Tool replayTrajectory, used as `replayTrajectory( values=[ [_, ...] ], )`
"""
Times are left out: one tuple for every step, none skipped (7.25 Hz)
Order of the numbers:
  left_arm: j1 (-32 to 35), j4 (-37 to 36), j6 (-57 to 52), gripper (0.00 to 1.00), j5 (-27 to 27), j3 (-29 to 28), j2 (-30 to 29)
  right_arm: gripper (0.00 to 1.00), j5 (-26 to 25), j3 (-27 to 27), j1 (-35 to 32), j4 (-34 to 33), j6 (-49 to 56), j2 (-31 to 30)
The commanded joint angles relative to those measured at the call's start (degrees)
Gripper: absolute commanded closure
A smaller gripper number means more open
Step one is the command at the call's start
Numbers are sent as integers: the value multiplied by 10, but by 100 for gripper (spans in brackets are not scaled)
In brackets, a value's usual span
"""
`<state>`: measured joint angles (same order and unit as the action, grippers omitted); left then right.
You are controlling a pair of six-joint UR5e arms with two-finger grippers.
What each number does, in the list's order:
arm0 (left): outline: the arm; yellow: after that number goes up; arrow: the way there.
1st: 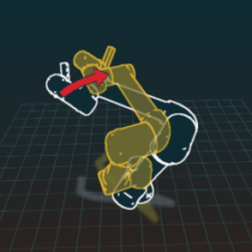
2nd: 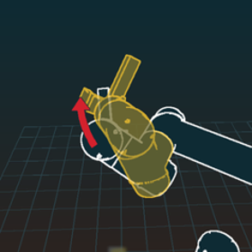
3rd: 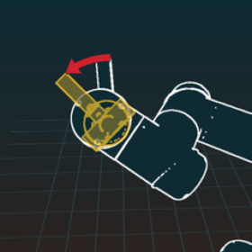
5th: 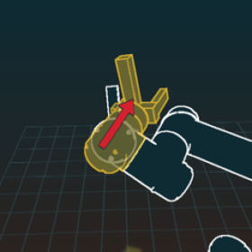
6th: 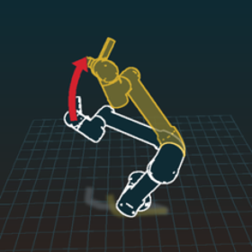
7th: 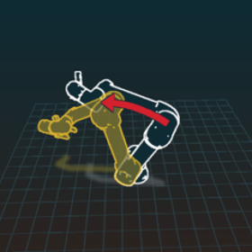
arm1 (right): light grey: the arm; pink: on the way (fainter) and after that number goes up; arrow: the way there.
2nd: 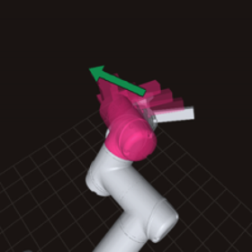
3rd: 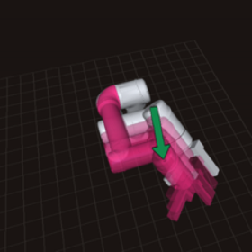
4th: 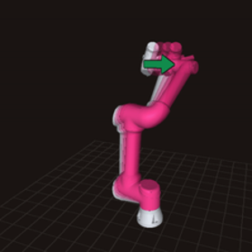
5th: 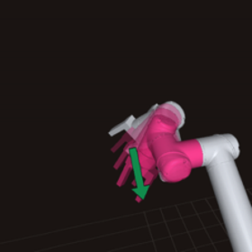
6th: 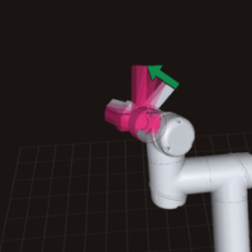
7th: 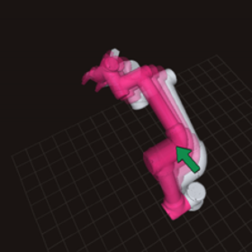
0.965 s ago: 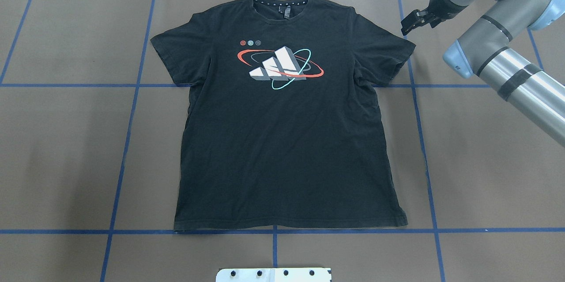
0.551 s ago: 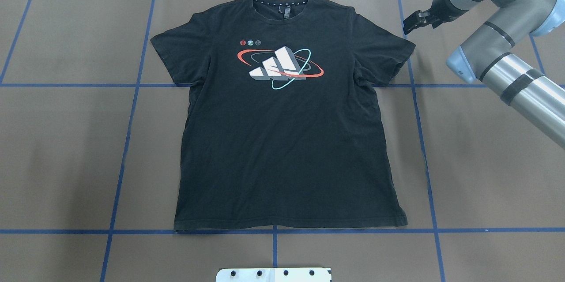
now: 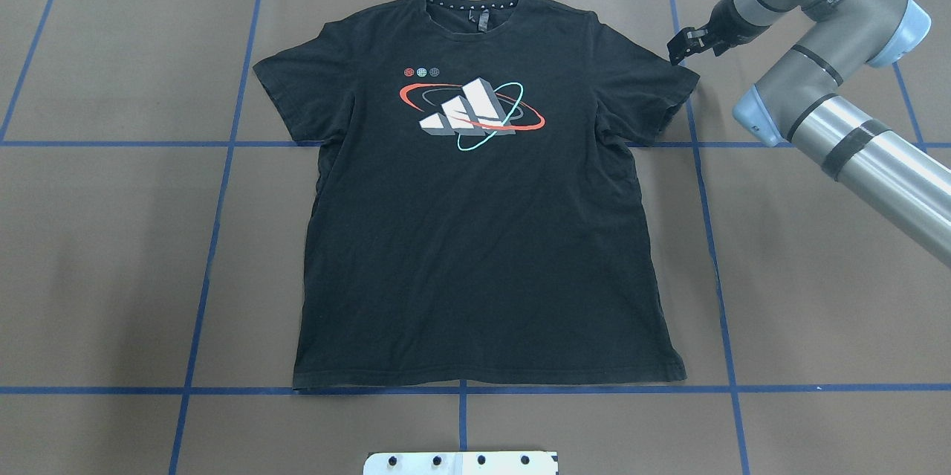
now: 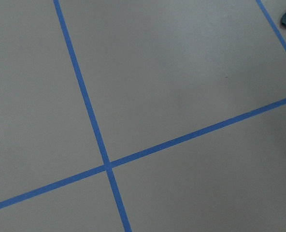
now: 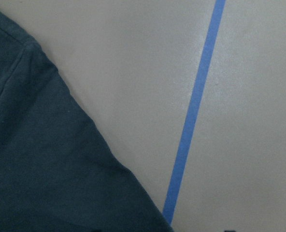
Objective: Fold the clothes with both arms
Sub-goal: 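Move the right gripper toward the black t-shirt's shoulder farthest from the robot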
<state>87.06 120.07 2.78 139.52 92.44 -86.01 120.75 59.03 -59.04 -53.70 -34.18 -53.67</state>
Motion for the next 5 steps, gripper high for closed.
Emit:
replayTrajectory(
  values=[
    [0, 3, -1, 0, -3, -2, 1, 13, -1, -4, 2, 2, -1, -3],
    [0, 20, 2, 0, -4, 4, 2, 13, 3, -3, 2, 1, -1, -7],
    [3, 31, 1, 0, 0, 17, 14, 13, 0, -5, 9, 1, -2, -11],
    [0, 32, 2, 0, -4, 21, 20, 17, -1, -7, 10, 0, -1, -18],
    [1, 32, 2, 0, -2, 27, 21, 17, -2, -11, 11, 0, -1, -14]
  ],
)
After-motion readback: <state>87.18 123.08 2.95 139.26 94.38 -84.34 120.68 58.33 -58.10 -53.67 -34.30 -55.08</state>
